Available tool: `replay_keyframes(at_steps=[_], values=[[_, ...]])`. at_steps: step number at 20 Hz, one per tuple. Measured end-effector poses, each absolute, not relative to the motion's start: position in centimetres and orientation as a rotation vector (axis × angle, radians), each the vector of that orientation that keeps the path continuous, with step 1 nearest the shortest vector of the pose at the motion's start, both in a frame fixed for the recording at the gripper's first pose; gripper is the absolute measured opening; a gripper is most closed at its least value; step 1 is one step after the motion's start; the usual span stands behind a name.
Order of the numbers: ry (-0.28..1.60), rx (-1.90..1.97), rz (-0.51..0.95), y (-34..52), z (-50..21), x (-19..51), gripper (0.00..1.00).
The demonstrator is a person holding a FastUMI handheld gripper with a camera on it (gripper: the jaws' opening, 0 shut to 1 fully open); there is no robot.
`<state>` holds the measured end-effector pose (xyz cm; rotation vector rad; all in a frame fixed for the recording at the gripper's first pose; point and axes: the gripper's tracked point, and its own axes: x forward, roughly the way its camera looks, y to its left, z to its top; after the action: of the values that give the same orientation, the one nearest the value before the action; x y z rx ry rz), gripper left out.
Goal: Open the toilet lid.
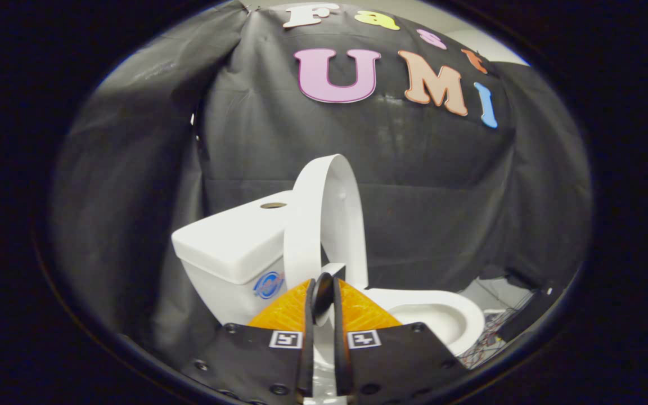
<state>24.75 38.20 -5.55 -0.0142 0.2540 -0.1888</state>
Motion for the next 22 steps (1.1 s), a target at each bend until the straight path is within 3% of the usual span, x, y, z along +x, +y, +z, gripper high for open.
replay_keyframes(at_steps=[2, 10, 17, 22], values=[[0.250, -0.022, -0.209, 38.5, -5.3, 25.1, 0.17], [0.234, -0.081, -0.245, 40.1, -5.2, 25.7, 0.17], [0.257, -0.092, -0.175, 40.5, -5.8, 24.2, 0.74], [0.232, -0.007, -0.133, 39.8, -5.0, 22.2, 0.90]])
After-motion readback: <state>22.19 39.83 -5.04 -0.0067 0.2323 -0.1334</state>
